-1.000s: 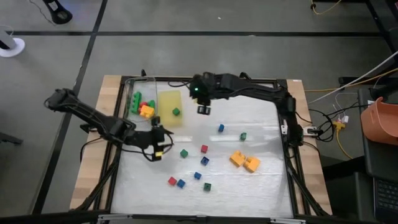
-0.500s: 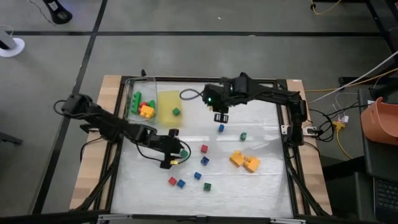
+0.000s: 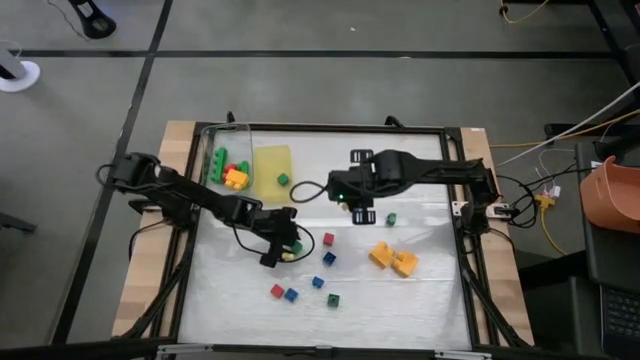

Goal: Sort blocks by size
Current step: Put the small green game piece into the yellow bin

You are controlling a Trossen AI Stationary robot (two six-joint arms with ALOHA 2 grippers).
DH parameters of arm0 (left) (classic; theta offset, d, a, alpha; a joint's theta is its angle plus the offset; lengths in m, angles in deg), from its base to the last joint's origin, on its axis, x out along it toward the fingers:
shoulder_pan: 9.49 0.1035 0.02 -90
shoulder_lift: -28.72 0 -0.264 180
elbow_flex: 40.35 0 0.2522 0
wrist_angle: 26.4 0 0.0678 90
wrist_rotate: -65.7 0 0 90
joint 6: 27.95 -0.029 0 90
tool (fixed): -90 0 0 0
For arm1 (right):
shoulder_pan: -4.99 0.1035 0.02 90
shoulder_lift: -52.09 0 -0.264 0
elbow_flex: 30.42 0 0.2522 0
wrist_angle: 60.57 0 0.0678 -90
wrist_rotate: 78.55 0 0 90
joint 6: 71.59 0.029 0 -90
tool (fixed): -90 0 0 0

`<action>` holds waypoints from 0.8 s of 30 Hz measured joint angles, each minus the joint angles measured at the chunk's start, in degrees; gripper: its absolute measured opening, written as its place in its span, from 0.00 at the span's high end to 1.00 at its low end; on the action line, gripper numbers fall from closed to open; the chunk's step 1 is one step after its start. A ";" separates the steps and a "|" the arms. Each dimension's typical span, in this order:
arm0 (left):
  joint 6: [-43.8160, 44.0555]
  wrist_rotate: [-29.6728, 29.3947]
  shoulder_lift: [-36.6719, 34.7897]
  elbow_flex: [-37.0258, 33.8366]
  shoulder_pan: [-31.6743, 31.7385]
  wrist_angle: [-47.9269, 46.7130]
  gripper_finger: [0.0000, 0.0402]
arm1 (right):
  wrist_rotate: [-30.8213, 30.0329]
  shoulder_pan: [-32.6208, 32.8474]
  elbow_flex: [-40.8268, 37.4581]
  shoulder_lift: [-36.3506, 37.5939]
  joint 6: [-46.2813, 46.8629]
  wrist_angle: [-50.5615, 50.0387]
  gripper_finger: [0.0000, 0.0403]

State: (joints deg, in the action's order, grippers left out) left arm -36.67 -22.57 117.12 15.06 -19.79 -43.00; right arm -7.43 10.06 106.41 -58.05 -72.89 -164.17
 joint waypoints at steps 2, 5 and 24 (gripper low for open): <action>-0.92 0.10 1.33 0.00 0.28 0.73 0.49 | -0.01 1.00 -1.10 1.25 0.02 -0.10 0.60; -2.21 0.38 2.84 0.00 0.36 1.13 0.49 | -0.10 1.99 -4.13 4.99 1.72 -0.19 0.60; 0.36 0.65 6.53 0.03 0.60 2.50 0.71 | -3.35 5.08 -55.64 29.43 16.25 39.72 0.60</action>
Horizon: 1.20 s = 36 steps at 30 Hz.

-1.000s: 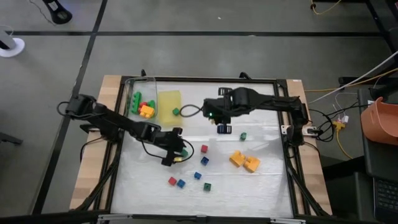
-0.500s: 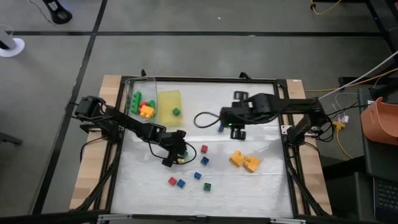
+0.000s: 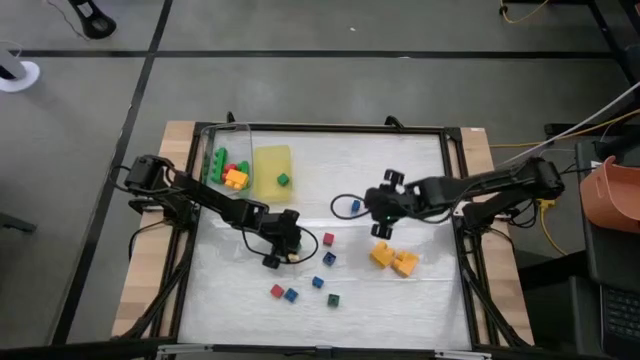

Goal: Sort blocks by size
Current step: Put the small green game piece into the yellow bin

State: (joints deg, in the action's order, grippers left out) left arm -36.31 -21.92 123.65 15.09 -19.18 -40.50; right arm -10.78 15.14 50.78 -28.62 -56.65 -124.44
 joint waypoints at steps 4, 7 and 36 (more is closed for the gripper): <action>3.20 -0.04 -1.39 0.86 0.17 -0.79 0.72 | 0.75 0.00 -9.64 -0.67 0.10 16.15 0.60; 4.69 -0.01 -3.88 2.01 1.01 -1.95 0.72 | 0.94 -0.04 -14.53 -1.72 -0.20 23.82 0.60; 7.12 -22.60 -24.19 4.28 25.75 -21.88 0.50 | -0.40 -2.27 -16.55 -2.93 1.37 30.62 0.60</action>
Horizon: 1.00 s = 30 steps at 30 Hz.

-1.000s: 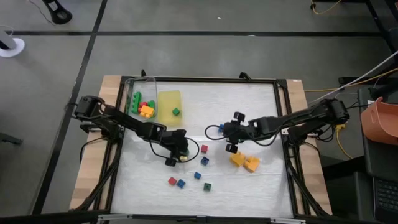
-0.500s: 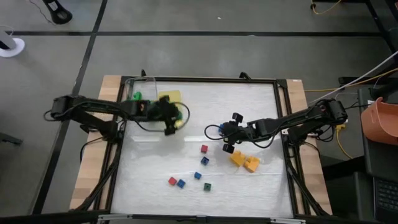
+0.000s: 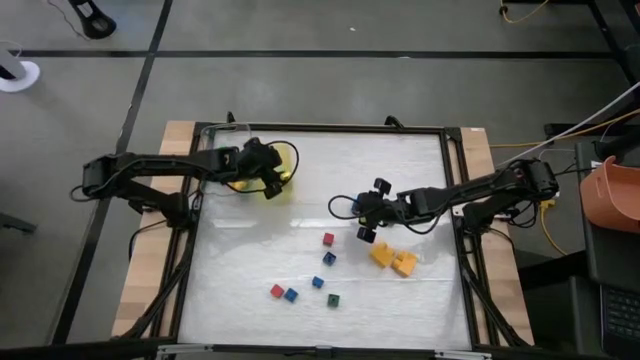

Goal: Sort blocks by size
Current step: Put the small green game piece into the yellow bin, then put the small blue game piece into the yellow bin

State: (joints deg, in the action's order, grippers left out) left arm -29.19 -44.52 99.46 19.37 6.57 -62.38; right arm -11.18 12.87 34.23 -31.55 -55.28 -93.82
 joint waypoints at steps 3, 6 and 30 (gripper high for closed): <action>2.35 0.13 -0.80 0.00 0.04 -0.51 0.47 | 1.11 -1.54 0.00 -0.02 -0.02 -0.06 0.60; 5.30 2.35 -2.46 0.01 -0.35 -1.89 0.46 | 1.22 -3.49 0.00 -0.02 -0.01 -0.09 0.60; 8.77 9.80 -5.92 0.00 -6.87 -8.86 0.52 | 7.87 -10.17 0.07 -8.09 -3.65 0.07 0.51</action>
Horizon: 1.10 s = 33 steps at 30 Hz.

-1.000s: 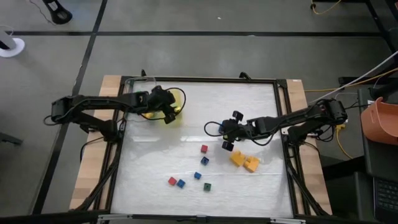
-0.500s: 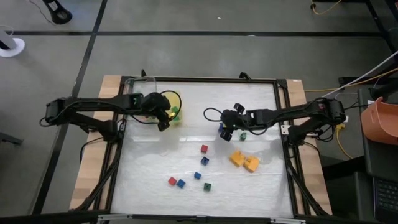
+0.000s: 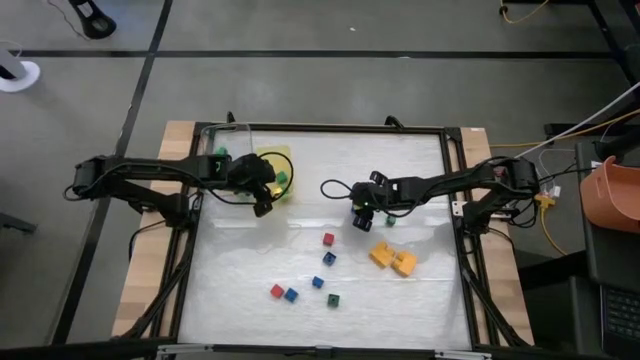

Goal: Sort blocks by size
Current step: Put the small blue game piece into the yellow bin

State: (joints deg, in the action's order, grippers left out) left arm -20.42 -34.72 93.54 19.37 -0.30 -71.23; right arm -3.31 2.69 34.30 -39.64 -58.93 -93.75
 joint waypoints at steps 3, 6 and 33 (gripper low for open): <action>0.00 -0.01 0.00 0.00 0.02 0.00 0.52 | -0.06 0.01 0.00 0.00 -0.09 -0.04 0.49; 0.00 -0.01 0.00 0.00 0.01 0.00 0.52 | 0.43 0.01 0.00 0.00 -0.13 -0.07 0.49; 2.08 -0.03 0.02 0.00 0.00 0.00 0.52 | 5.28 0.03 6.83 -0.48 -61.07 -11.66 0.49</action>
State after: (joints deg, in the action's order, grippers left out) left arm -18.33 -34.75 93.56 19.37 -0.30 -71.23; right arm 1.97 2.72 41.12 -40.11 -119.99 -105.41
